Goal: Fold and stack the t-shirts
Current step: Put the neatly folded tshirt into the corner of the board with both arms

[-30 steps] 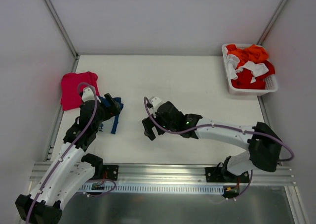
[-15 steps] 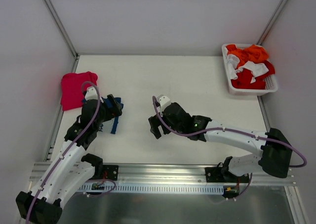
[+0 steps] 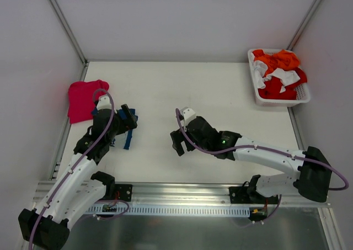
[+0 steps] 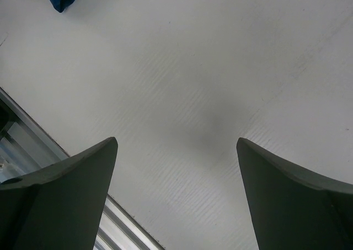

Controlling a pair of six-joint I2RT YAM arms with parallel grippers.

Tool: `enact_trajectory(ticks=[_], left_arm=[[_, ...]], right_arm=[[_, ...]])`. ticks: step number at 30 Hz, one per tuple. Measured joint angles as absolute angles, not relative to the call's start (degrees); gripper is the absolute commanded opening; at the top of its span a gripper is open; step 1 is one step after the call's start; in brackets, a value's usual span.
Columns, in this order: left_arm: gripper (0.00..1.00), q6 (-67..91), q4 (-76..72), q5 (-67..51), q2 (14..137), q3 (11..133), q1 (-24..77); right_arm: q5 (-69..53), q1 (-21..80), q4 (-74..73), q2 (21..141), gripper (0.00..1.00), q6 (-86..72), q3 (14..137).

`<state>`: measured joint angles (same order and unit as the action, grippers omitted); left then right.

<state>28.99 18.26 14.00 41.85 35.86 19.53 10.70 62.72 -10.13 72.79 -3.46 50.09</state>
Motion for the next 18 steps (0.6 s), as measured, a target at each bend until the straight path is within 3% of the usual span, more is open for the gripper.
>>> enact_trajectory(ticks=[9,18], left_arm=[[0.99,29.0,18.9,20.3,46.7,37.5,19.5],[0.99,28.7,19.2,31.6,64.9,44.6,18.6]], right_arm=[[10.7,62.7,-10.6,71.3,0.94,-4.0,49.3],[13.0,62.7,-12.8,61.7,0.94,-5.4,44.5]])
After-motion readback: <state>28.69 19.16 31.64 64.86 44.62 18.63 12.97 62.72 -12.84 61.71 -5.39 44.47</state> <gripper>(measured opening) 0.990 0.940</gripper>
